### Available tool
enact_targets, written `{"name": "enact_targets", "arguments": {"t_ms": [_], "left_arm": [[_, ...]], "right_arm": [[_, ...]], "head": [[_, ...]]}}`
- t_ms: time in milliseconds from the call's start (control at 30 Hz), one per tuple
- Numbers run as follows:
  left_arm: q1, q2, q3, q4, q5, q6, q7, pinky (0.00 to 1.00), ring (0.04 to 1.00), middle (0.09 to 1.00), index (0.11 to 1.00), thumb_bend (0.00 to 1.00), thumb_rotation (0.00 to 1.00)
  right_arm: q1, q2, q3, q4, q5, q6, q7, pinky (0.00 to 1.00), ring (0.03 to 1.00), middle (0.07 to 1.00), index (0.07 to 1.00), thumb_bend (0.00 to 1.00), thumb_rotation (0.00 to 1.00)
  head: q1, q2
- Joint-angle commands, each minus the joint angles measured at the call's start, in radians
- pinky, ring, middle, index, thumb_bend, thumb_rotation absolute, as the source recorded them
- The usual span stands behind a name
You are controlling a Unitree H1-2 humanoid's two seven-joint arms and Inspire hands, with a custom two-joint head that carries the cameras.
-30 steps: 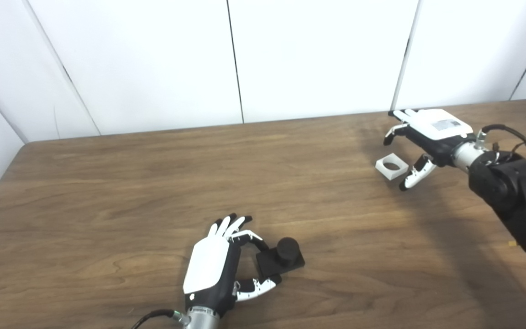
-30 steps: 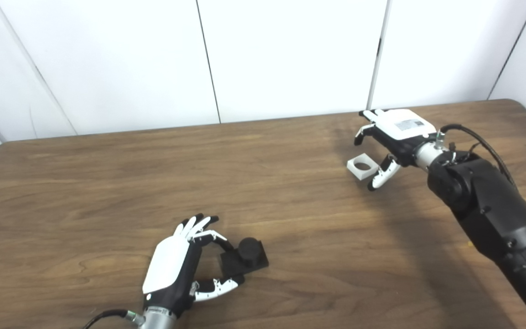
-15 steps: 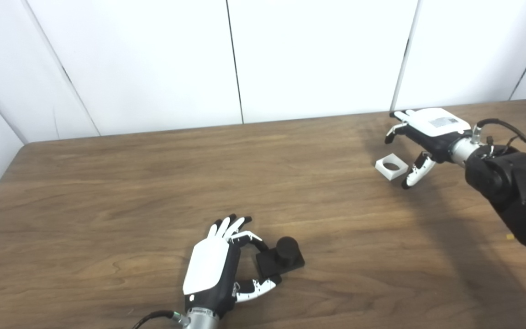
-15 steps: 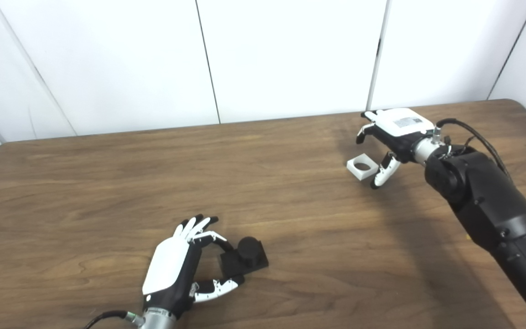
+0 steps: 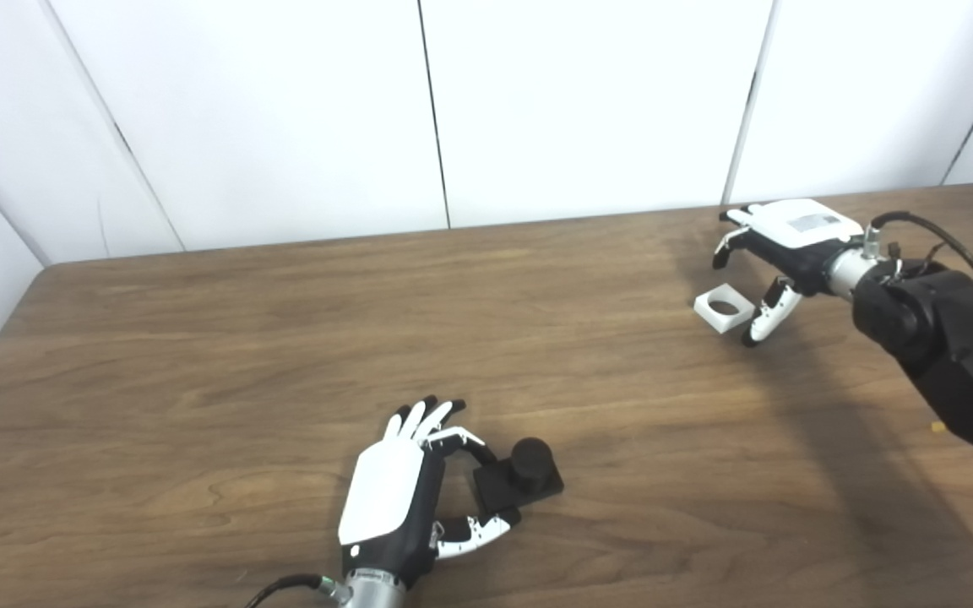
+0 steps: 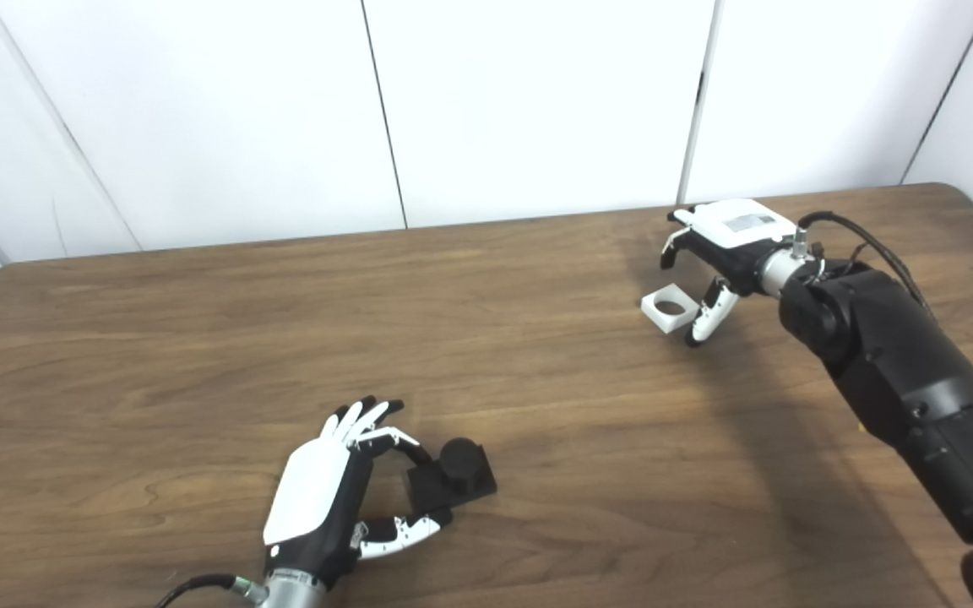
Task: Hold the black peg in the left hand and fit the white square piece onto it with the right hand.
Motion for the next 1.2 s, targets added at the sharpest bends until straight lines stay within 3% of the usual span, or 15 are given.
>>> {"name": "enact_targets", "arguments": {"t_ms": [0, 333, 800, 1167], "left_arm": [[0.034, -0.026, -0.002, 0.0, 0.019, 0.01, 0.003, 1.0, 0.976, 0.91, 0.519, 0.51, 0.16], [0.028, -0.034, -0.003, 0.002, 0.012, 0.007, 0.009, 1.0, 0.974, 0.907, 0.52, 0.52, 0.13], [0.02, -0.037, -0.008, 0.009, 0.013, 0.008, 0.021, 0.99, 0.968, 0.901, 0.519, 0.53, 0.13], [0.015, -0.042, -0.011, 0.019, 0.013, 0.003, 0.033, 0.99, 0.968, 0.897, 0.515, 0.53, 0.15]], "right_arm": [[-0.07, -0.005, -0.004, 0.005, -0.004, -0.018, -0.025, 1.0, 1.0, 0.983, 0.728, 0.88, 0.24], [-0.082, 0.015, 0.011, 0.031, -0.008, -0.04, -0.034, 1.0, 1.0, 0.979, 0.706, 0.87, 0.24], [-0.088, 0.023, 0.087, 0.069, -0.065, -0.068, -0.024, 1.0, 1.0, 0.963, 0.674, 0.83, 0.25], [-0.081, 0.028, 0.099, 0.084, -0.07, -0.084, -0.026, 0.97, 1.0, 0.945, 0.615, 0.84, 0.24]], "head": [[0.001, 0.0], [-0.001, 0.001], [0.005, 0.008], [0.007, 0.009]]}}
